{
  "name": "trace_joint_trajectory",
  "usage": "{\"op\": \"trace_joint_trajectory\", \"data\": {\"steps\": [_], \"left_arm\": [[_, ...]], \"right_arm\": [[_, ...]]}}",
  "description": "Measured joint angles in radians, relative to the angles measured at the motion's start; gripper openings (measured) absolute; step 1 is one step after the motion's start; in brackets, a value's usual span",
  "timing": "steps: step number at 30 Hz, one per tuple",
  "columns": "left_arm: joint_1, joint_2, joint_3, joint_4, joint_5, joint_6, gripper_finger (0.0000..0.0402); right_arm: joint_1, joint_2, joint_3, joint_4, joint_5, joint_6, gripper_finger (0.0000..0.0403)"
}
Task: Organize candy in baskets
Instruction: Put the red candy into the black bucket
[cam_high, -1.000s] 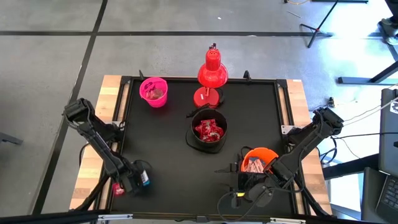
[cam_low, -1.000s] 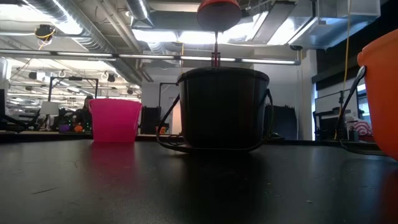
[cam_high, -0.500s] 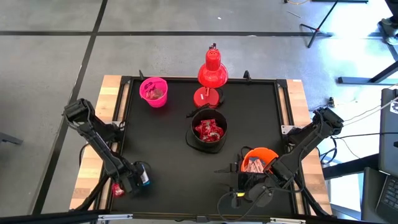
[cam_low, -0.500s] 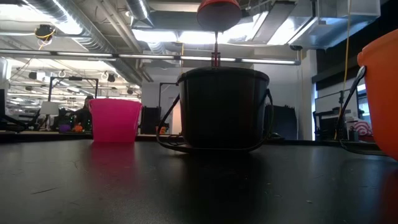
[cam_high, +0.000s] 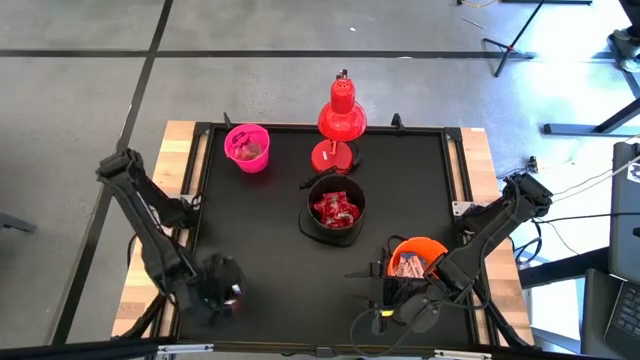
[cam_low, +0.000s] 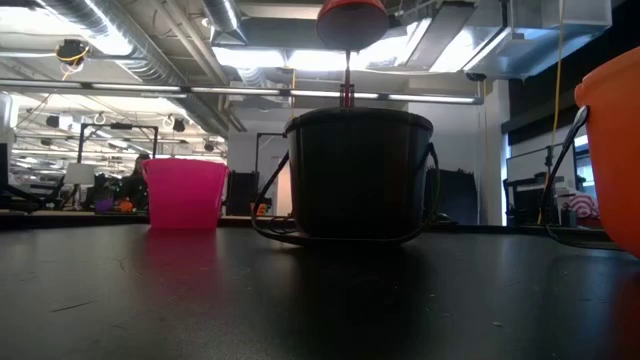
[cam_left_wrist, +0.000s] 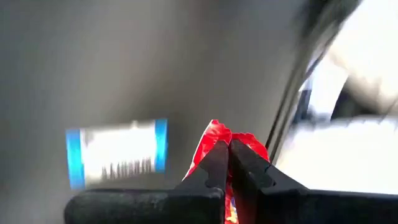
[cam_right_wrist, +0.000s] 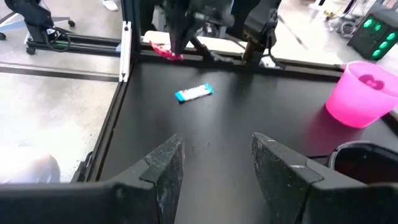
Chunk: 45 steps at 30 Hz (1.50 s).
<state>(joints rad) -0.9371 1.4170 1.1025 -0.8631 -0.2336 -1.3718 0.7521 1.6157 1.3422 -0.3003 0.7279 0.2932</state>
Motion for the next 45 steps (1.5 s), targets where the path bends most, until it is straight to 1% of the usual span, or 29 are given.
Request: {"op": "trace_joint_trajectory", "data": {"steps": [3, 4, 5, 8, 11, 13, 15, 18, 22, 24, 28, 30, 36, 39, 41, 45], "left_arm": [[0.004, -0.01, 0.077, 0.078, -0.275, 0.231, 0.0], [0.01, -0.01, 0.092, 0.119, -0.34, 0.321, 0.0], [0.023, -0.01, 0.102, 0.166, -0.372, 0.409, 0.0], [0.075, -0.01, 0.111, 0.356, -0.371, 0.676, 0.0], [0.141, -0.006, 0.108, 0.539, -0.317, 0.921, 0.0], [0.188, -0.003, 0.107, 0.599, -0.265, 1.042, 0.0], [0.242, -0.003, 0.106, 0.62, -0.227, 1.124, 0.0], [0.329, -0.003, 0.104, 0.623, -0.192, 1.2, 0.0], [0.449, -0.003, 0.08, 0.663, -0.099, 1.282, 0.0], [0.508, -0.003, 0.051, 0.685, -0.072, 1.318, 0.0], [0.641, -0.002, -0.019, 0.768, 0.005, 1.377, 0.0], [0.708, -0.003, -0.046, 0.837, 0.037, 1.405, 0.0], [0.883, -0.003, -0.115, 1.0, 0.1, 1.411, 0.0], [0.96, -0.003, -0.142, 1.008, 0.144, 1.411, 0.0], [1.008, -0.003, -0.161, 1.006, 0.172, 1.411, 0.0], [1.082, -0.003, -0.173, 1.007, 0.283, 1.404, 0.0024]], "right_arm": [[0.0, 0.0, 0.0, 0.02, 0.018, -0.018, 0.0184], [0.0, 0.0, 0.0, 0.021, 0.024, -0.018, 0.0184], [0.0, 0.0, 0.0, 0.022, 0.029, -0.018, 0.0184], [0.0, 0.0, 0.0, 0.021, 0.052, -0.019, 0.0184], [-0.011, 0.0, 0.0, 0.02, 0.063, -0.018, 0.0184], [-0.017, 0.0, 0.0, 0.016, 0.064, -0.013, 0.0184], [-0.028, 0.0, 0.0, 0.016, 0.066, -0.013, 0.0184], [-0.028, 0.0, 0.0, 0.015, 0.07, -0.013, 0.0184], [-0.024, -0.003, 0.0, 0.004, 0.099, -0.037, 0.0184], [-0.024, -0.013, 0.0, -0.017, 0.119, -0.04, 0.0184], [-0.018, -0.031, 0.0, -0.054, 0.137, -0.015, 0.0184], [-0.013, -0.031, 0.0, -0.064, 0.137, -0.005, 0.0184], [-0.012, -0.028, 0.0, -0.081, 0.106, 0.024, 0.0184], [-0.013, -0.027, 0.0, -0.084, 0.114, 0.04, 0.0184], [-0.013, -0.027, 0.0, -0.082, 0.149, 0.04, 0.0184], [-0.013, -0.027, 0.0, -0.068, 0.178, 0.038, 0.0184]]}}
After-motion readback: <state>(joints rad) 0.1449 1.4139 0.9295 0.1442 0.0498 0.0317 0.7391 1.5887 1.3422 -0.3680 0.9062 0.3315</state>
